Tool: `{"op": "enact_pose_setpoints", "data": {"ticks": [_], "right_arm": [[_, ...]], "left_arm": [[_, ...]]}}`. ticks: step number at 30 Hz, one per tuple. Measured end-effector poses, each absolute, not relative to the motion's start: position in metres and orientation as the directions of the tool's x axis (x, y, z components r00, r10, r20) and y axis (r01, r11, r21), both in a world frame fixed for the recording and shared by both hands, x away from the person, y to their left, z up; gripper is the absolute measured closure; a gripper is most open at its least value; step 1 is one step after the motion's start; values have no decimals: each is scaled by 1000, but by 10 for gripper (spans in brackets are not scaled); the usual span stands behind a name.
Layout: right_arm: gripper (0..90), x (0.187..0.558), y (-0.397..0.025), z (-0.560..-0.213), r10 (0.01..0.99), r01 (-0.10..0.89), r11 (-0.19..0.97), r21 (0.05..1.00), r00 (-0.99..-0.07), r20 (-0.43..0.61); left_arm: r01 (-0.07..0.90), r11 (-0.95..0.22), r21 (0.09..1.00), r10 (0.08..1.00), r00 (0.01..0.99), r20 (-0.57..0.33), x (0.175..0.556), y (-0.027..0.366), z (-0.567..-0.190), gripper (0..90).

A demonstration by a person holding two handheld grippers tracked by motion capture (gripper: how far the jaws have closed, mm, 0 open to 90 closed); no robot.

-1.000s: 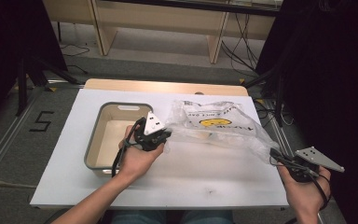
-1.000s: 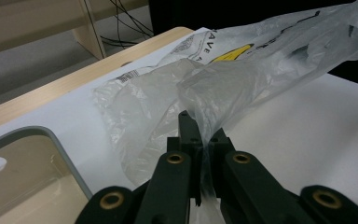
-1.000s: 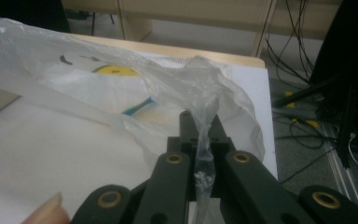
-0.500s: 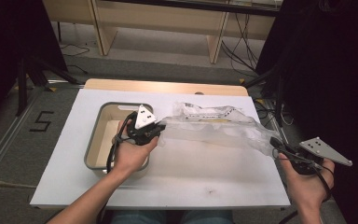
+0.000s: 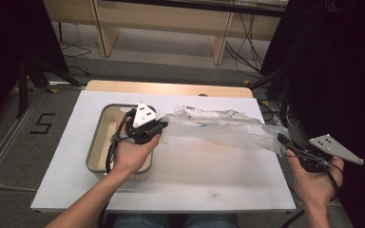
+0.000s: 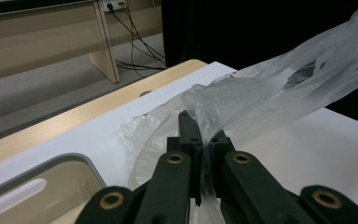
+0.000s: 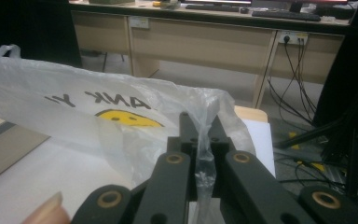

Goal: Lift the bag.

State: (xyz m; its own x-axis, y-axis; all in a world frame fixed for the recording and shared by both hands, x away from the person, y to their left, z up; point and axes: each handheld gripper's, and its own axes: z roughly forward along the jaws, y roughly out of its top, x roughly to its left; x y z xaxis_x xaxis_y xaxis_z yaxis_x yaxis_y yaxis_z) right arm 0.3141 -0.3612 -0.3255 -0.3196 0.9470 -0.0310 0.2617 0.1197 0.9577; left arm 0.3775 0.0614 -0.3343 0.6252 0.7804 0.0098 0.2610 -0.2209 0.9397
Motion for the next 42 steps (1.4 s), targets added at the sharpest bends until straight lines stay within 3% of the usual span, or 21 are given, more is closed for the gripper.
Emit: {"op": "enact_pose_setpoints", "data": {"ticks": [21,42], "right_arm": [[900,318,-368,-327,956,259,102,960,-292,-23],[900,314,-378,-307,965,203,85,976,-260,-30]], "left_arm": [[215,-190,958,758,653,4,369,56,-317,894],[177,-172,969,734,679,6,362,51,-296,894]]}}
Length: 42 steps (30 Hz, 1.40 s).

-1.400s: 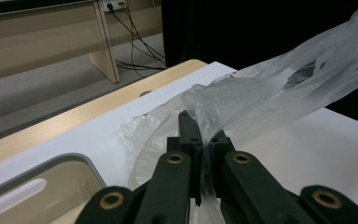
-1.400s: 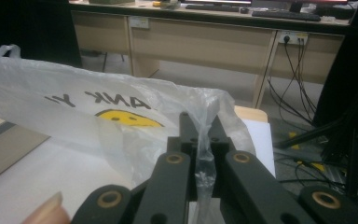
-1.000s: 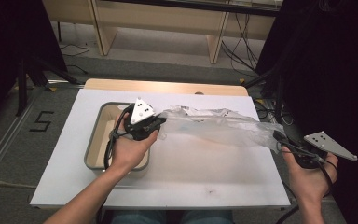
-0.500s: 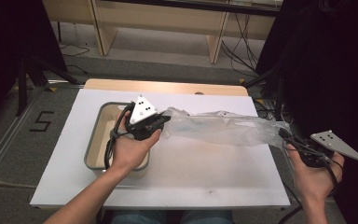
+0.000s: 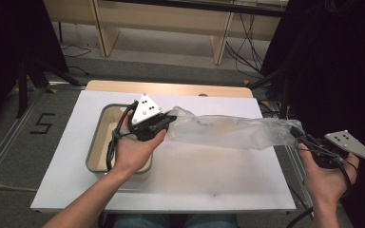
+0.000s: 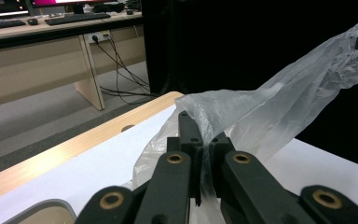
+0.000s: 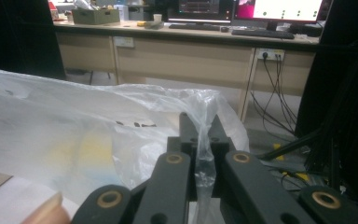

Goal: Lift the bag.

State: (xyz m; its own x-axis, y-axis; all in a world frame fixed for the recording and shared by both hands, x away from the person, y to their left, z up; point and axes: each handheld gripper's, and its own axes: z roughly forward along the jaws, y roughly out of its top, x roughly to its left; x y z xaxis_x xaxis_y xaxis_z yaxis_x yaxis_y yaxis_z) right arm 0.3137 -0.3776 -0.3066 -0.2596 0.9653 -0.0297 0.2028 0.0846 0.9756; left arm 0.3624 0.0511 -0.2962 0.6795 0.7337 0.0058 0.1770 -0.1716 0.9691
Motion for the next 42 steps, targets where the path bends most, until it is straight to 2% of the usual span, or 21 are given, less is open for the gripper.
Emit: {"op": "enact_pose_setpoints", "data": {"ticks": [19,24,38,42], "right_arm": [[900,311,-382,-305,971,189,70,980,-236,-24],[900,309,-385,-301,974,178,69,982,-223,-28],[900,328,-378,-303,975,176,84,981,-219,-44],[900,339,-373,-308,975,185,81,979,-219,-39]], "left_arm": [[110,-155,982,688,725,27,352,42,-277,894],[121,-143,982,687,727,11,356,42,-275,894],[124,-162,979,755,654,42,388,41,-287,893],[152,-177,972,784,619,46,405,41,-294,893]]}}
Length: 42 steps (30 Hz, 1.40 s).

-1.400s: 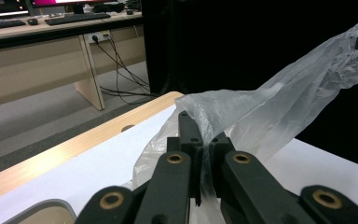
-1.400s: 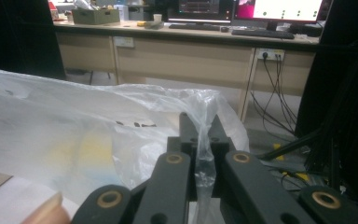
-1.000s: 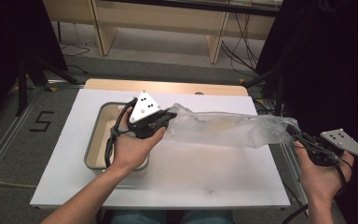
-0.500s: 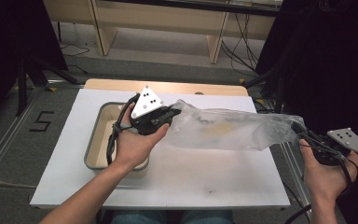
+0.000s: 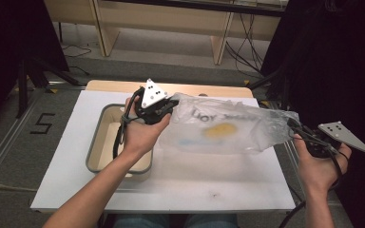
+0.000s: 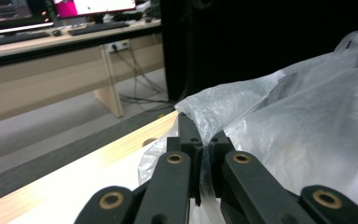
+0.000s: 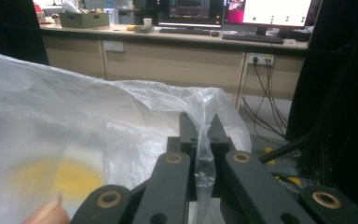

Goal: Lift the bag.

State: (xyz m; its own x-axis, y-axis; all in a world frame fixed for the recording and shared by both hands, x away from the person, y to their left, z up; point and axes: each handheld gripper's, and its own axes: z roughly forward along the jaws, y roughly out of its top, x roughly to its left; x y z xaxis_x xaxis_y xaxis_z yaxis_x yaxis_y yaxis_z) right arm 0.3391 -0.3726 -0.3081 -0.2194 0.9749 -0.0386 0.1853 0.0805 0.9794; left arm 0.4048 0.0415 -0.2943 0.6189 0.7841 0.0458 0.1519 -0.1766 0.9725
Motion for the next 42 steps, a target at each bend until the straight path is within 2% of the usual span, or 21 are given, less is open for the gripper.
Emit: {"op": "enact_pose_setpoints", "data": {"ticks": [7,19,31,42], "right_arm": [[900,358,-364,-325,976,203,94,975,-210,-51],[900,397,-347,-362,976,297,110,948,-211,-47],[900,421,-342,-386,973,391,133,911,-227,-44],[900,431,-339,-401,972,443,129,887,-232,-26]], "left_arm": [[186,-218,958,815,574,74,426,39,-312,893],[288,-267,920,847,525,82,460,33,-342,892],[386,-307,870,860,503,80,487,26,-368,891],[431,-341,835,862,498,95,497,24,-380,890]]}}
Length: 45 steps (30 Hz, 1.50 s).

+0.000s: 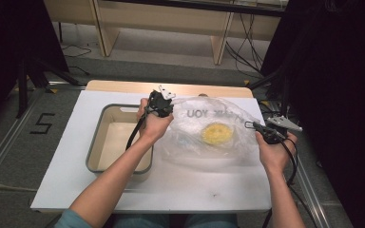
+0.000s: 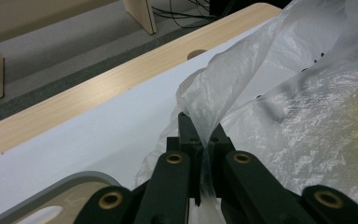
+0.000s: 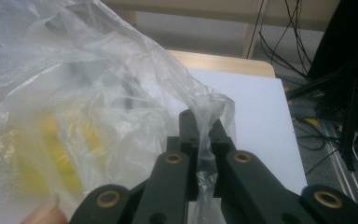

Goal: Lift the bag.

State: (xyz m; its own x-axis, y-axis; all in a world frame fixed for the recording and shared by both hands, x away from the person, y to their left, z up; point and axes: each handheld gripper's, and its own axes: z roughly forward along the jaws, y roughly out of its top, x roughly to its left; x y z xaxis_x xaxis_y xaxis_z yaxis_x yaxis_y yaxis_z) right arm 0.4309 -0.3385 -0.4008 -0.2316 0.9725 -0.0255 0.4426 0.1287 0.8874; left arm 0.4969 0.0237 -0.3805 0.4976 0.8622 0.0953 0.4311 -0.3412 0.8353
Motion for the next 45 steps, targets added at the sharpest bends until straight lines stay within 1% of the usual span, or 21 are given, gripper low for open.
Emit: {"op": "enact_pose_setpoints", "data": {"ticks": [7,10,14,15,16,17,22,24,25,29,33,36,40,45], "right_arm": [[896,433,-338,-401,972,450,125,884,-233,-18],[893,433,-339,-401,972,451,123,884,-233,-16],[878,433,-340,-400,973,446,114,888,-230,-9],[875,433,-340,-399,973,445,111,889,-230,-7],[874,432,-340,-399,973,445,111,889,-229,-7],[871,432,-340,-399,974,444,110,889,-228,-6],[860,432,-340,-398,973,440,112,891,-230,-9],[854,432,-339,-398,973,438,112,892,-229,-10],[853,432,-339,-397,973,437,114,892,-229,-12],[852,433,-338,-396,974,437,114,892,-228,-13],[845,433,-338,-396,973,434,117,893,-230,-16],[822,433,-337,-396,973,434,118,893,-231,-17],[789,434,-337,-396,974,433,117,894,-228,-17],[757,435,-336,-393,973,433,120,893,-228,-21]], "left_arm": [[432,-336,837,861,501,87,498,23,-382,878],[428,-334,840,861,502,87,498,22,-382,837],[412,-317,855,863,499,79,497,22,-380,694],[418,-286,862,872,487,53,496,23,-379,643],[418,-286,862,872,487,53,496,23,-379,600],[420,-255,871,880,475,29,495,23,-377,552],[386,-231,893,884,467,27,489,24,-373,394],[368,-224,902,886,462,32,486,24,-369,351],[341,-220,914,890,454,45,483,24,-366,333],[315,-191,930,889,456,28,479,27,-360,312],[314,-199,928,885,465,32,476,29,-358,301],[314,-187,931,884,468,20,474,29,-356,295],[301,-141,943,874,485,-24,467,30,-346,296],[276,-122,953,858,512,-39,459,28,-333,290]]}}
